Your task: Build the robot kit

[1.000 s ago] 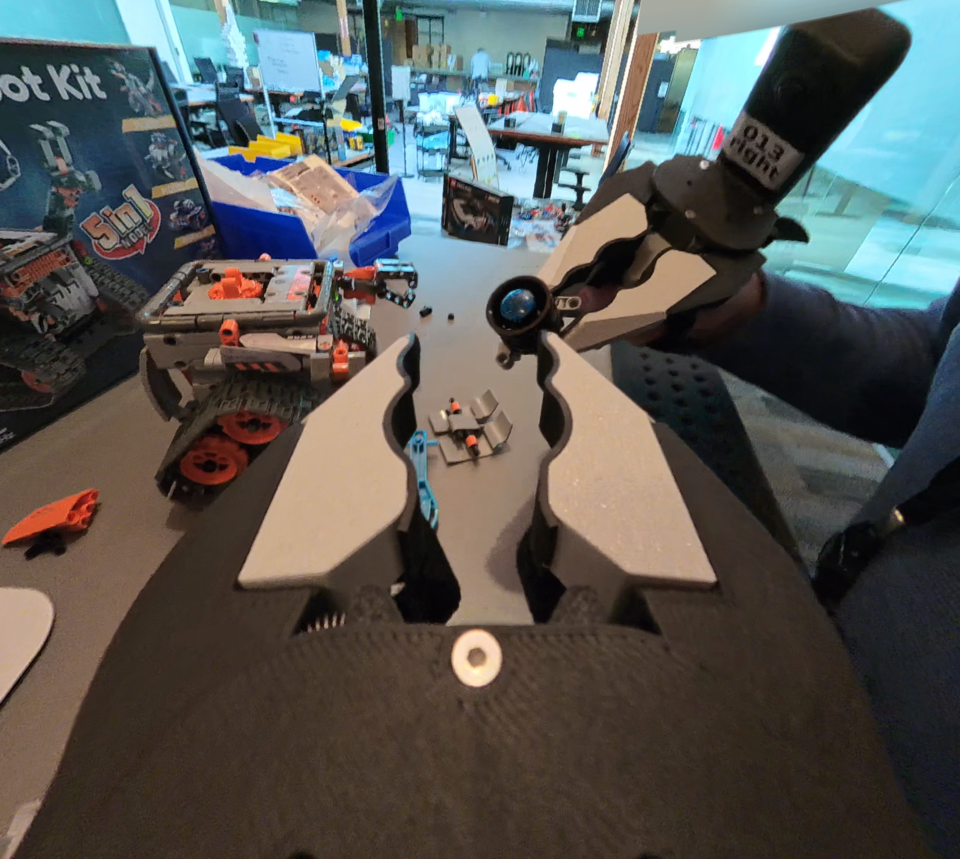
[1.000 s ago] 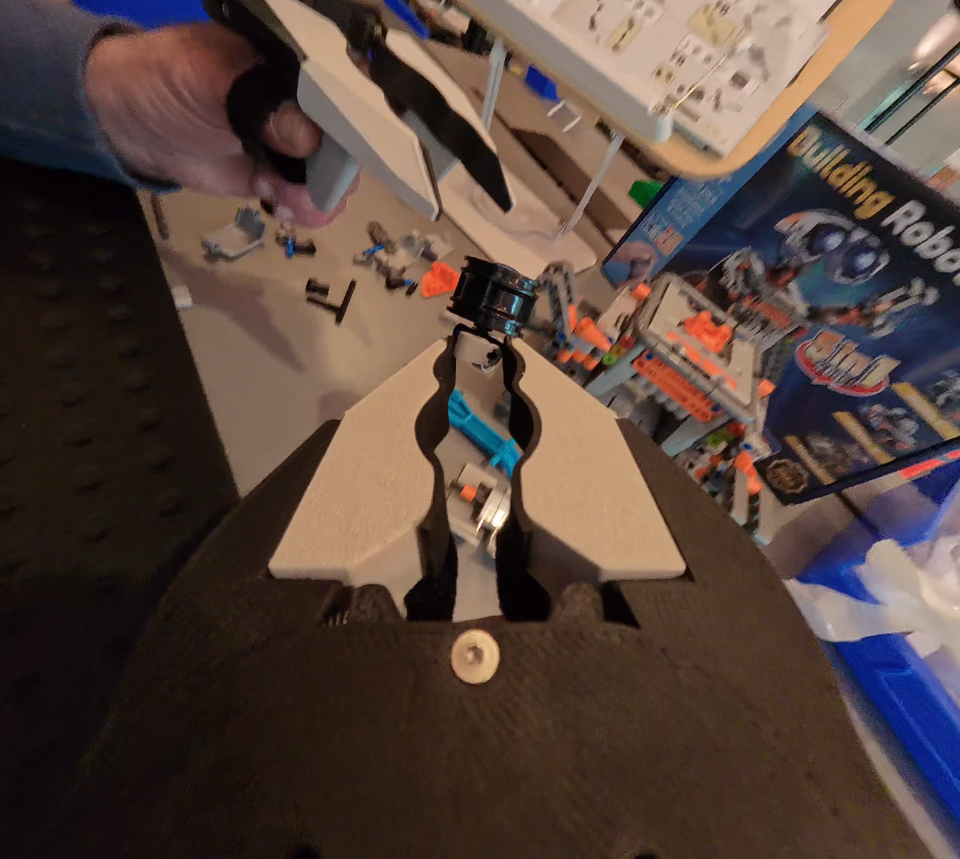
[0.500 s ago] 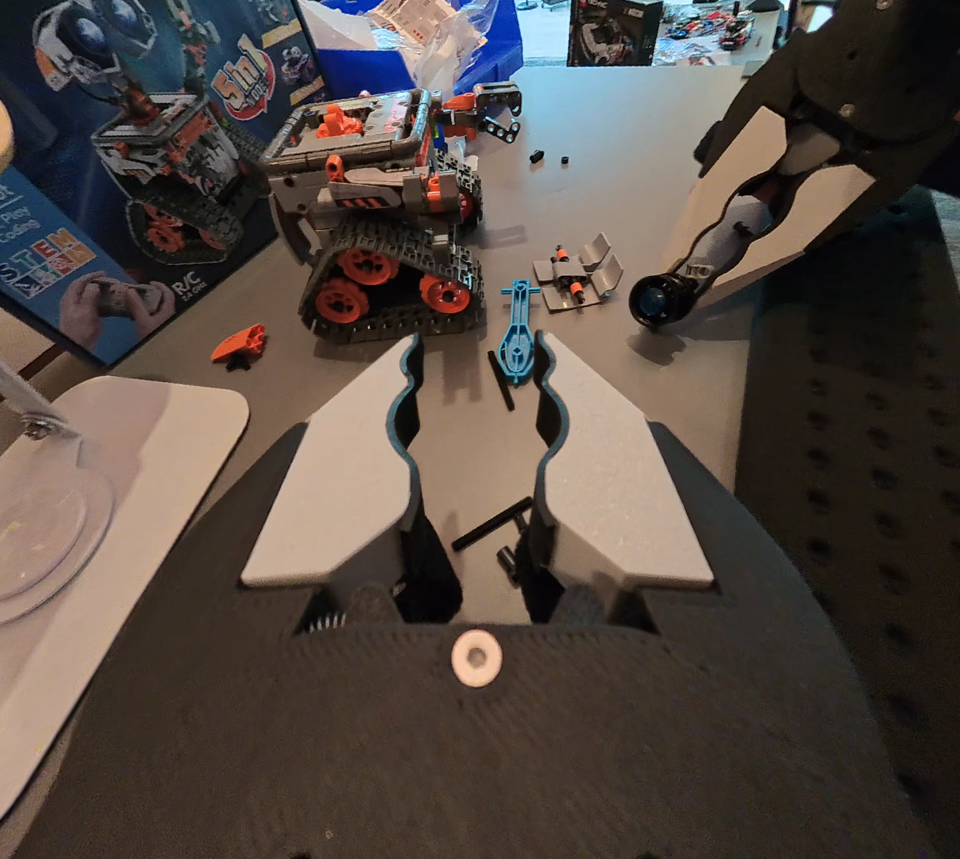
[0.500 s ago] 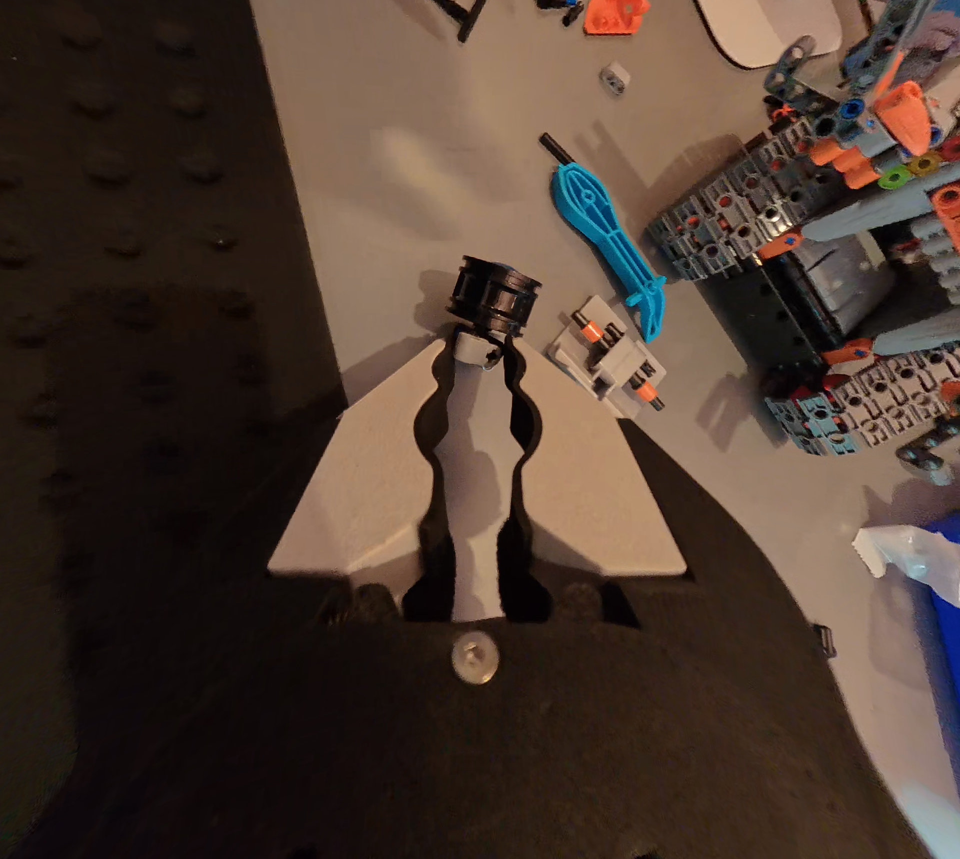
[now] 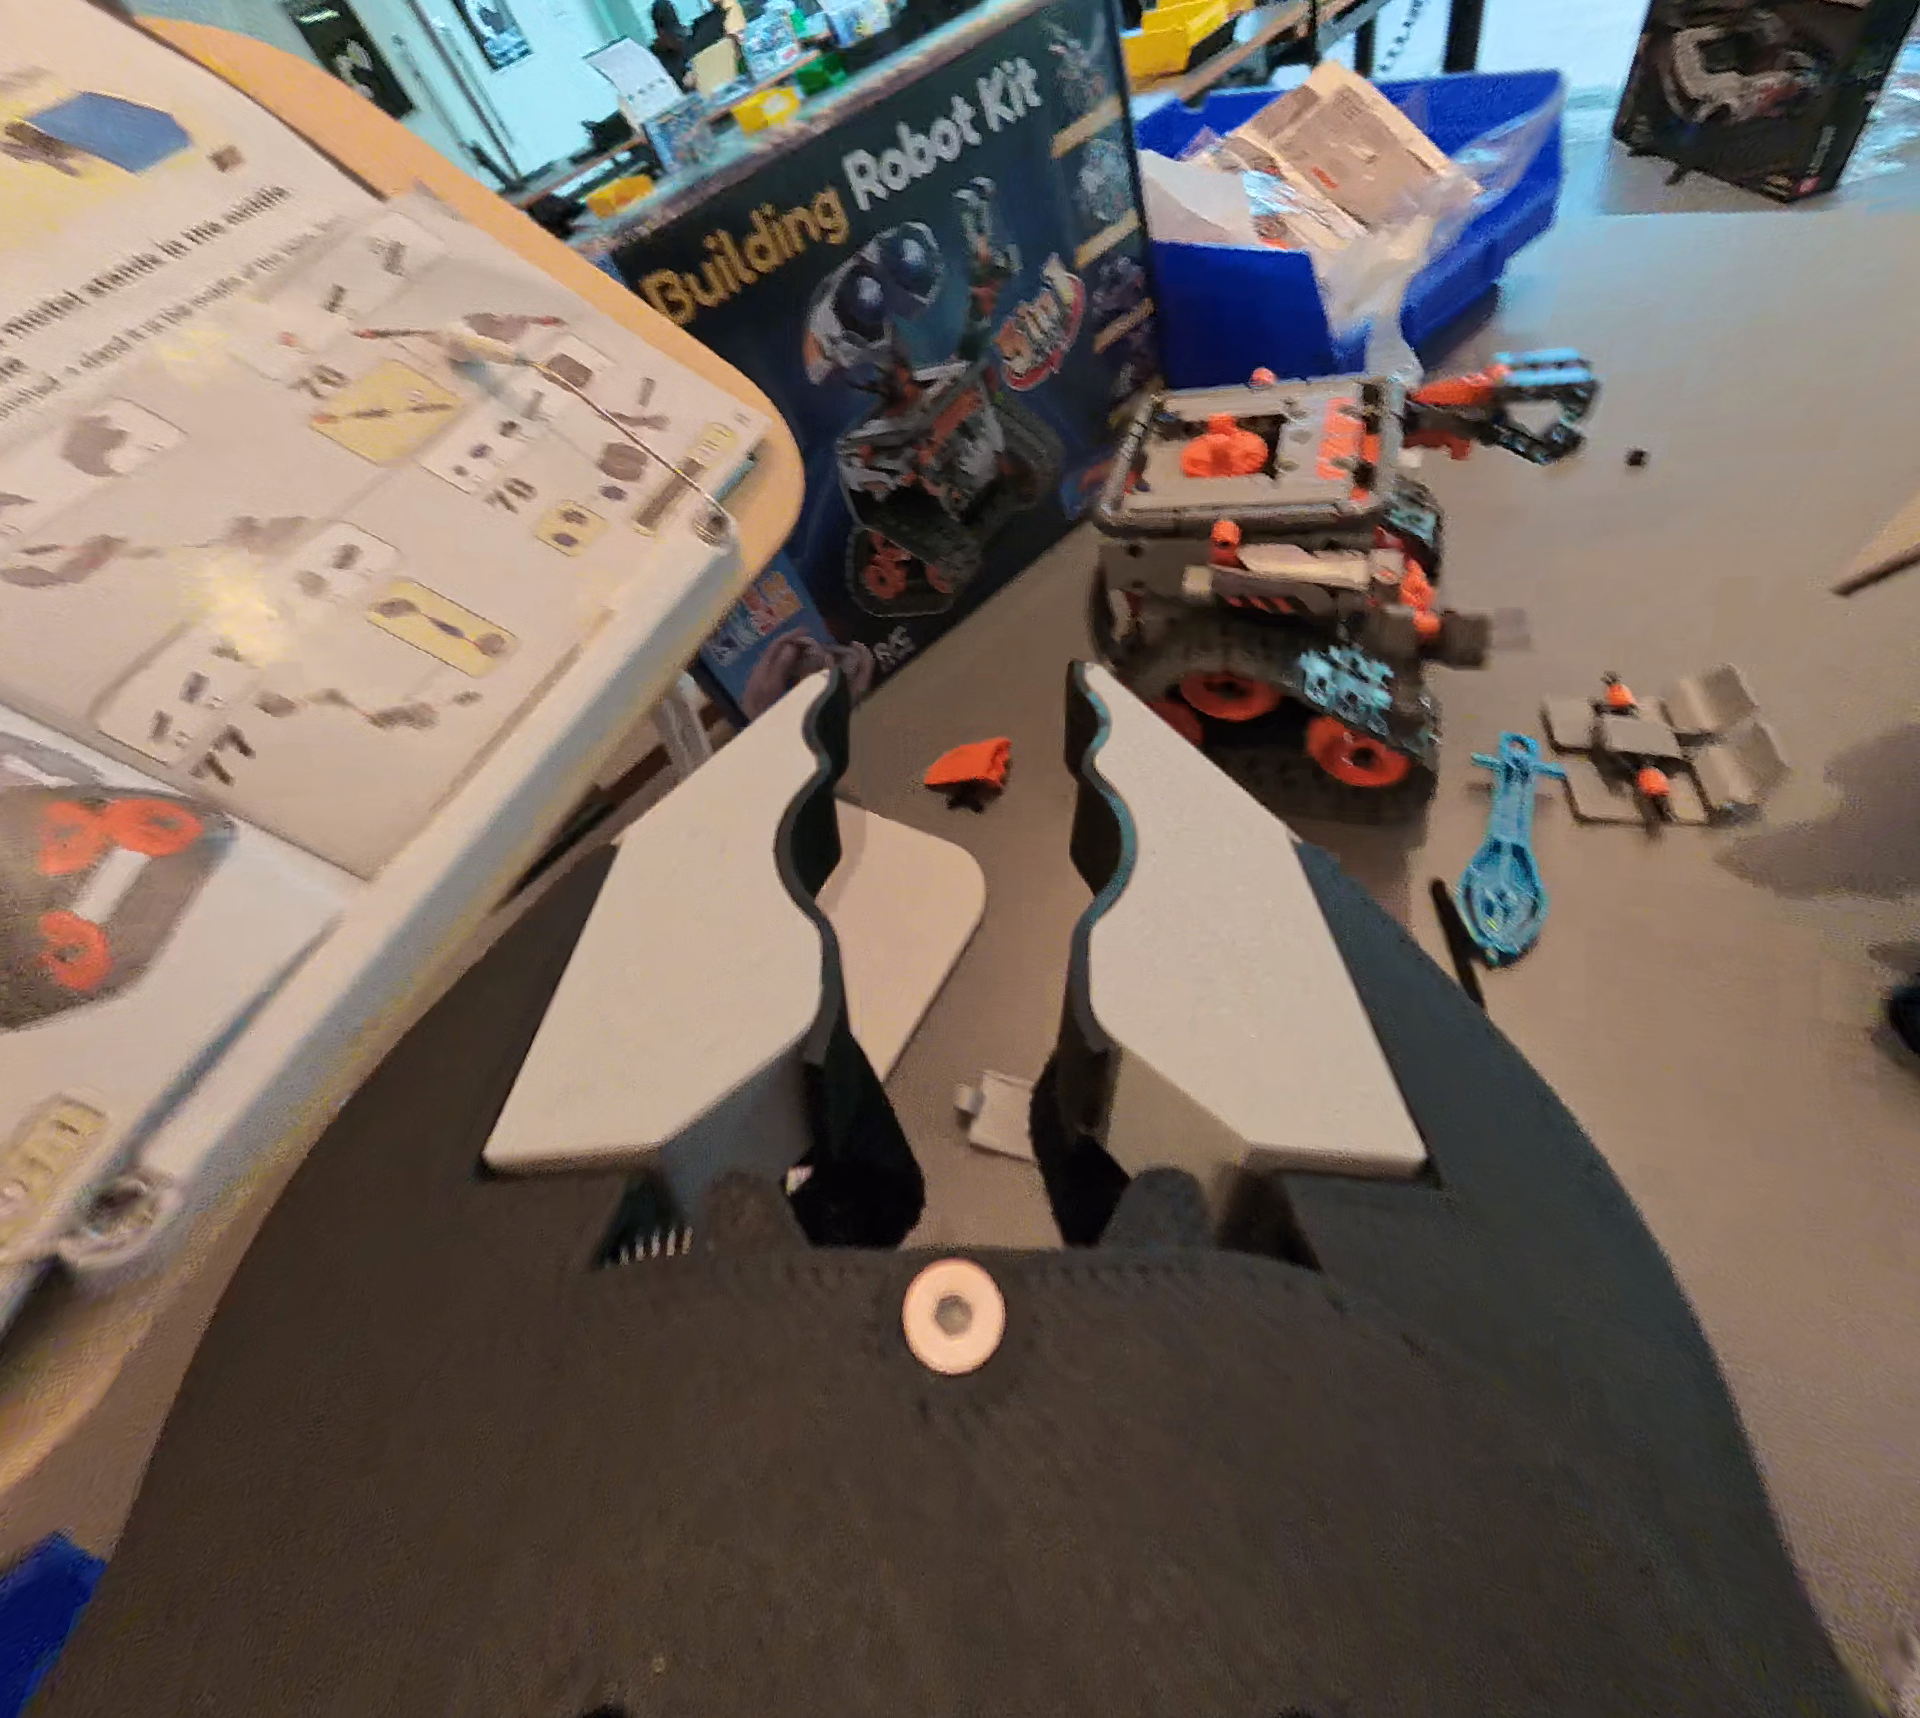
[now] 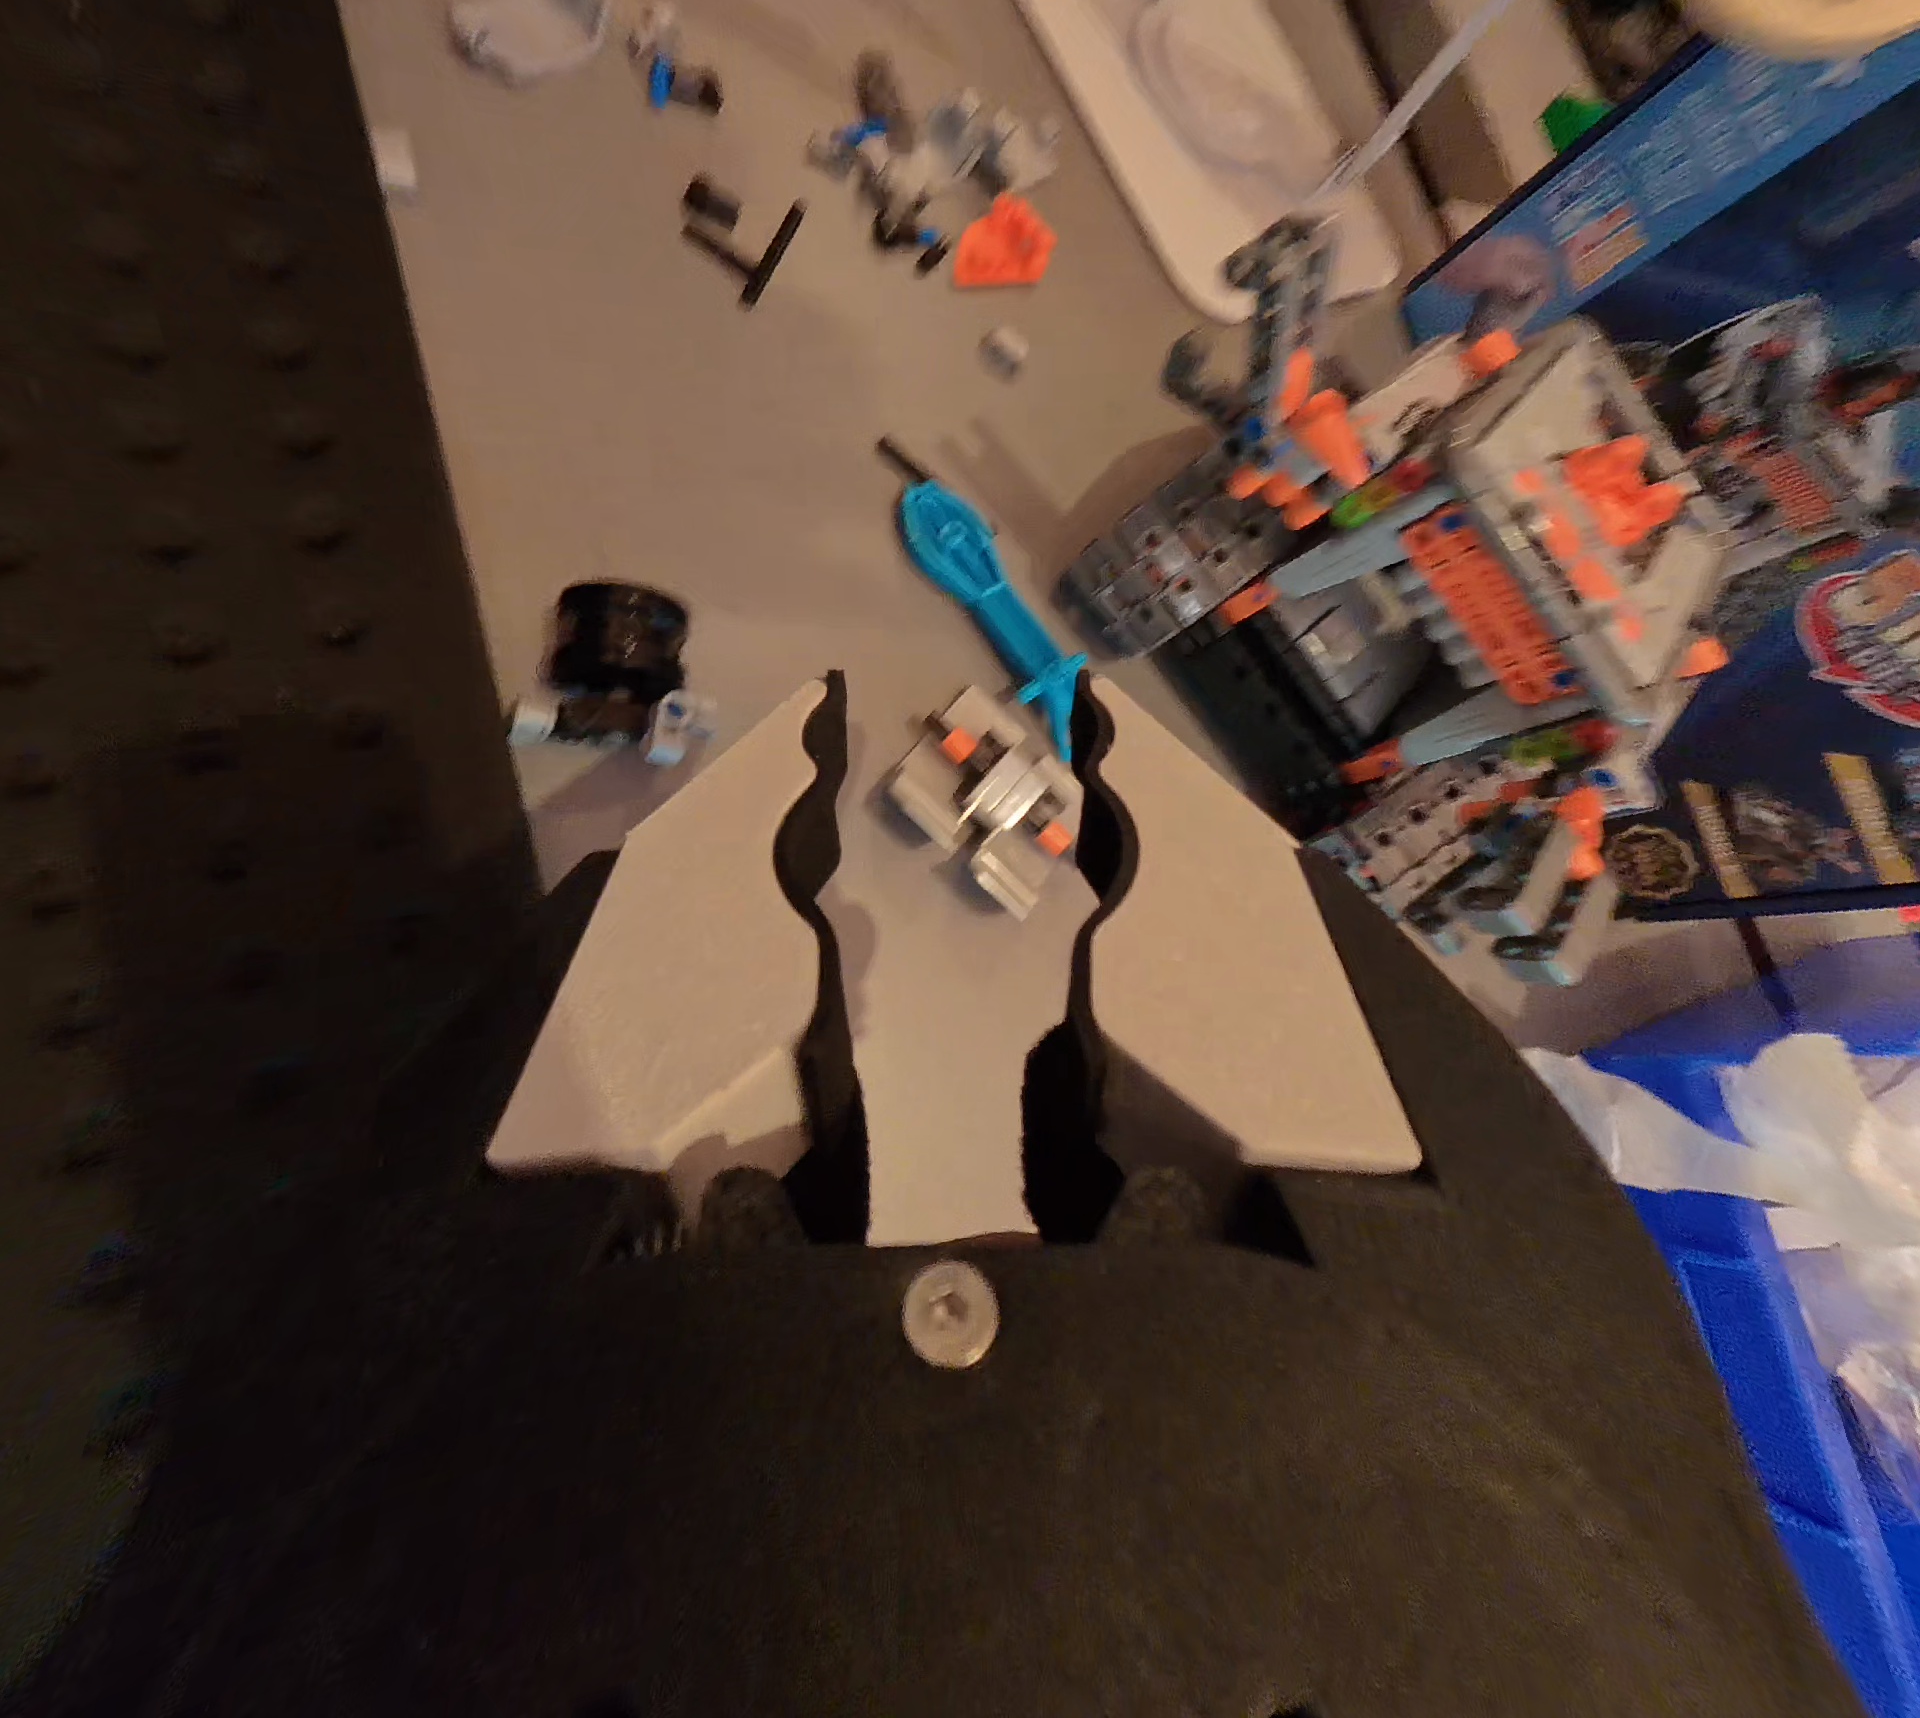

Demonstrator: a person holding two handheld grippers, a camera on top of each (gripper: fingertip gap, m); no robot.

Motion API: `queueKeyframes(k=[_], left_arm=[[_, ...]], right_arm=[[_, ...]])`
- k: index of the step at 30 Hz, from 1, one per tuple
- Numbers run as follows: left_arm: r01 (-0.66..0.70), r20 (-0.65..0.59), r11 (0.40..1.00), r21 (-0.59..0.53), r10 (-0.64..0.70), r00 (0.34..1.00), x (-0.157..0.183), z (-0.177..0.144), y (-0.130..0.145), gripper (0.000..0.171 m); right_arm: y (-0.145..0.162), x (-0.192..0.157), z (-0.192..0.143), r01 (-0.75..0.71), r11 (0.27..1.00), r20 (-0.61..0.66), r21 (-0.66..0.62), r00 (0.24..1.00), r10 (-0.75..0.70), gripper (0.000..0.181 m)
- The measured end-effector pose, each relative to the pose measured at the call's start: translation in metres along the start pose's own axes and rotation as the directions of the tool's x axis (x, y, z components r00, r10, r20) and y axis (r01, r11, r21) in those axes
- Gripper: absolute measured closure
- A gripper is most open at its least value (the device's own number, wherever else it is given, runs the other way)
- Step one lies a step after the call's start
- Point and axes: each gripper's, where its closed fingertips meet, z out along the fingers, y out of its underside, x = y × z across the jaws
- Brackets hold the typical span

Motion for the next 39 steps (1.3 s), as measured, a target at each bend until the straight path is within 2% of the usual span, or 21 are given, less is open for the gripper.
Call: queueKeyframes(k=[3, 5, 6, 8, 10, 14, 17, 21, 26, 29, 31, 32, 33, 36, 39], left_arm=[[0.026, 0.091, 1.0, 0.006, -0.027, 0.996, -0.033, 0.024, -0.028, 0.135], [0.034, 0.131, 0.998, 0.058, -0.042, 0.991, -0.052, 0.041, -0.051, 0.153], [0.041, 0.156, 0.999, 0.024, -0.044, 0.987, -0.062, 0.054, -0.052, 0.152], [0.11, 0.152, 0.99, -0.09, -0.095, 0.984, -0.077, 0.082, -0.036, 0.15], [0.123, 0.176, 0.981, -0.153, -0.096, 0.98, -0.088, 0.1, -0.023, 0.15], [0.16, 0.157, 0.974, -0.16, -0.135, 0.978, -0.082, 0.119, -0.02, 0.153], [0.143, 0.159, 0.975, -0.168, -0.116, 0.98, -0.08, 0.125, -0.021, 0.165], [0.087, 0.157, 0.978, -0.192, -0.057, 0.986, -0.079, 0.126, -0.019, 0.171], [-0.026, 0.068, 0.952, -0.304, 0.049, 0.996, -0.061, 0.134, -0.007, 0.171], [-0.052, 0.028, 0.962, -0.269, 0.062, 0.998, -0.054, 0.13, -0.009, 0.168], [-0.054, 0.047, 0.971, -0.234, 0.066, 0.997, -0.056, 0.119, -0.015, 0.157], [-0.071, 0.064, 0.977, -0.201, 0.085, 0.994, -0.059, 0.11, -0.022, 0.157], [-0.079, 0.09, 0.98, -0.183, 0.097, 0.991, -0.064, 0.101, -0.026, 0.156], [-0.086, 0.181, 0.971, -0.223, 0.128, 0.975, -0.092, 0.07, -0.023, 0.149], [-0.049, 0.262, 0.976, -0.212, 0.105, 0.959, -0.124, 0.038, -0.02, 0.15]], right_arm=[[-0.014, 0.019, -0.004, -0.059, 0.99, -0.031, 0.129, 0.998, 0.063, 0.147], [-0.017, 0.029, -0.001, -0.085, 0.98, -0.05, 0.178, 0.994, 0.095, 0.148], [-0.019, 0.031, 0.002, -0.092, 0.975, -0.053, 0.202, 0.993, 0.104, 0.148], [-0.022, 0.032, 0.007, -0.096, 0.968, -0.054, 0.232, 0.992, 0.111, 0.149], [-0.024, 0.031, 0.012, -0.082, 0.967, -0.057, 0.241, 0.994, 0.098, 0.15], [-0.023, 0.029, 0.017, -0.076, 0.965, -0.052, 0.253, 0.994, 0.092, 0.152], [-0.02, 0.029, 0.016, -0.075, 0.962, -0.05, 0.261, 0.995, 0.091, 0.153], [-0.017, 0.029, 0.014, -0.089, 0.957, -0.037, 0.275, 0.994, 0.103, 0.155], [-0.014, 0.029, 0.015, -0.086, 0.959, -0.03, 0.27, 0.995, 0.098, 0.155], [-0.013, 0.027, 0.015, -0.081, 0.96, -0.025, 0.268, 0.996, 0.091, 0.153], [-0.017, 0.028, 0.011, -0.076, 0.954, -0.031, 0.29, 0.996, 0.088, 0.152], [-0.018, 0.031, 0.008, -0.083, 0.951, -0.043, 0.299, 0.994, 0.101, 0.151], [-0.02, 0.037, 0.005, -0.094, 0.948, -0.058, 0.304, 0.991, 0.117, 0.149], [-0.038, 0.055, -0.01, -0.092, 0.935, -0.106, 0.342, 0.985, 0.136, 0.143], [-0.069, 0.084, -0.022, -0.021, 0.931, -0.192, 0.364, 0.977, 0.097, 0.135]])
